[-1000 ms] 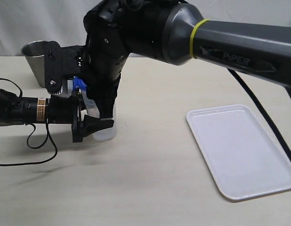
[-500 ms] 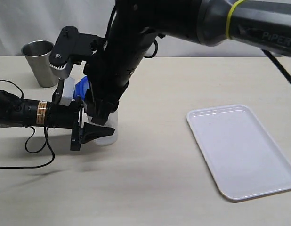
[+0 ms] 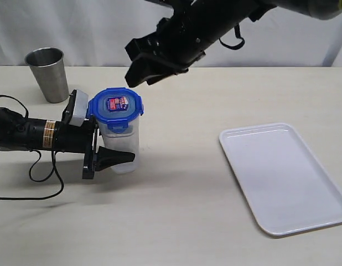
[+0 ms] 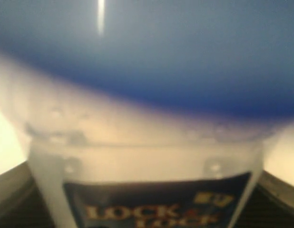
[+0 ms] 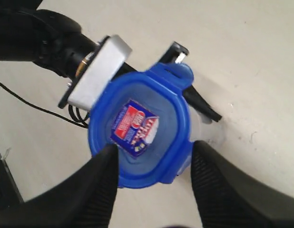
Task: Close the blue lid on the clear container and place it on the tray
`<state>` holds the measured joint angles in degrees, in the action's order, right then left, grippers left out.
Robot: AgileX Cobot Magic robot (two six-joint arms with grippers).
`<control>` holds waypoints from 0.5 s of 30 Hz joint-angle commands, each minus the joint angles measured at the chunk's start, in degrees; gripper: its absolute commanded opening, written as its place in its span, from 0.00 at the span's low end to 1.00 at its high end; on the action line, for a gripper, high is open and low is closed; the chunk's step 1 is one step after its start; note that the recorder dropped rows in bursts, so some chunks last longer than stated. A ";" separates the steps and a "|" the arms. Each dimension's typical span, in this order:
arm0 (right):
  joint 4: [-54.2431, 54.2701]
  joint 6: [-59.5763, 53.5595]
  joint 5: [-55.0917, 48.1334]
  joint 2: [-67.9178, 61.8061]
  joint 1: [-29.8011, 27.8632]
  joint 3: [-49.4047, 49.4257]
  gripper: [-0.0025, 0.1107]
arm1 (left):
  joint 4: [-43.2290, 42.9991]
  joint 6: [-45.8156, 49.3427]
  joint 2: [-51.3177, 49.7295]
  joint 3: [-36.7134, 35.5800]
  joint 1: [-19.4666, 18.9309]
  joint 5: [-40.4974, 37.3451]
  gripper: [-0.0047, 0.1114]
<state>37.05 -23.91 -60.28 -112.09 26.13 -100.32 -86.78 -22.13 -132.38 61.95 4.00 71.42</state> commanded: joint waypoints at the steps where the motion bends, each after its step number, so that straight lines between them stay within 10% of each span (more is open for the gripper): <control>1: 3.40 0.57 -1.32 -4.22 -0.65 0.02 0.43 | -1.07 -0.45 0.01 -0.47 0.37 -1.46 0.04; 8: 7.65 -1.65 -2.98 -7.97 -0.65 0.02 0.42 | -1.07 -0.45 0.01 -0.47 0.37 -1.46 0.04; 15: 13.92 -5.87 -6.05 -10.57 -0.65 0.02 0.20 | -1.07 -0.60 0.01 -0.47 0.37 -1.46 0.04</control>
<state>48.93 -27.16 -64.79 -121.12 24.39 -100.43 -87.24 -21.99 -132.38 61.63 3.81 72.28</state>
